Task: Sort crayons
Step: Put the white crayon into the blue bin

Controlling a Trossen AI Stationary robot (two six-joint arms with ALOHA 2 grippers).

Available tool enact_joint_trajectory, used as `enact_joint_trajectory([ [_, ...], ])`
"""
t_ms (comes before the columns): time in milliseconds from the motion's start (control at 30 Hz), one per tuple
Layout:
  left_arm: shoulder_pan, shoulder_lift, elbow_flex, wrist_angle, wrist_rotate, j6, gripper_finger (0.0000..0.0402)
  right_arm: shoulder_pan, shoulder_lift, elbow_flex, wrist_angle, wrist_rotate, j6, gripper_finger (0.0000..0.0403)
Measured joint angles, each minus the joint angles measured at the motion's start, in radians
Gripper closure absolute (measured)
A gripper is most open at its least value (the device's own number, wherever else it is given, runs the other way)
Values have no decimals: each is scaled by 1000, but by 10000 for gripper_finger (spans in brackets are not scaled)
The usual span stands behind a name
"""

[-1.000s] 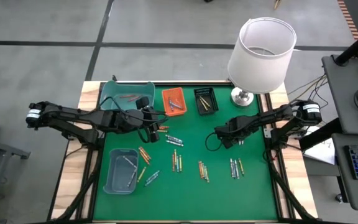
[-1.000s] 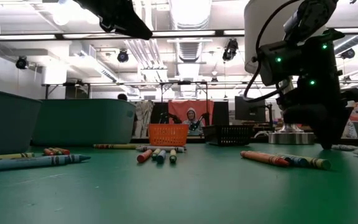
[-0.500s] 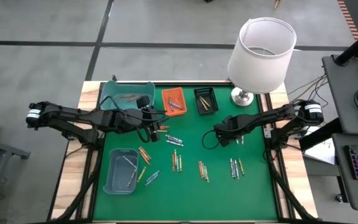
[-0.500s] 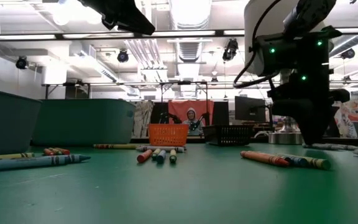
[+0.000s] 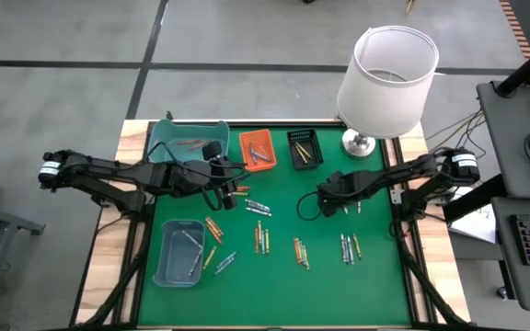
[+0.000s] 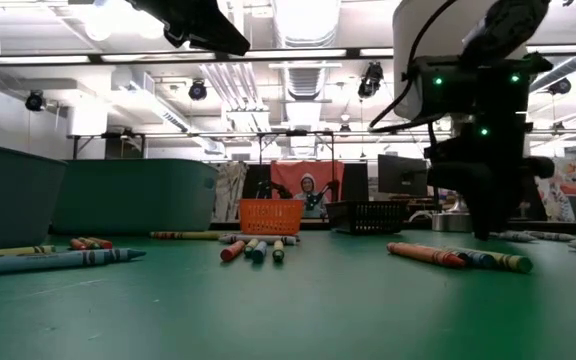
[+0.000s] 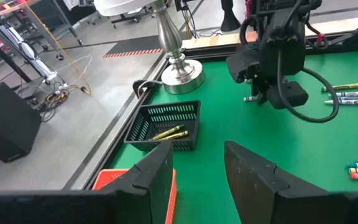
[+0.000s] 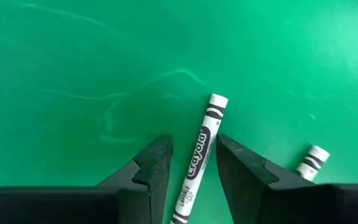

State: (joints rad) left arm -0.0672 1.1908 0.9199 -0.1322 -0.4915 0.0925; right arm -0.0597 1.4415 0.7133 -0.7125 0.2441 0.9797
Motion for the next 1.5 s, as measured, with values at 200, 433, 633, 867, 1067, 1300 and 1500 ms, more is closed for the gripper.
enact_joint_trajectory([
  [200, 0, 0, 0, 1, 3, -4, 274, 0, -2, -61, 109, 4, -6, 312],
  [433, 0, 3, -25, 77, 119, -5, 274, 0, -1, -57, 165, 46, -76, 380],
  [633, -1, 3, -110, 279, 214, -31, 274, 0, -34, 1, 205, 44, -162, 389],
  [867, -4, 15, -292, 660, 401, -122, 274, 2, -135, -6, 689, 34, -437, 390],
  [1067, -4, 28, -358, 824, 400, -163, 274, 2, -95, -13, 1296, -174, -751, 390],
  [1300, -4, 51, -352, 846, 400, -163, 274, 3, 27, -4, 1783, -355, -874, 390],
  [1500, -2, 111, -301, 847, 399, -162, 274, 5, 124, 50, 1875, -403, -894, 390],
])
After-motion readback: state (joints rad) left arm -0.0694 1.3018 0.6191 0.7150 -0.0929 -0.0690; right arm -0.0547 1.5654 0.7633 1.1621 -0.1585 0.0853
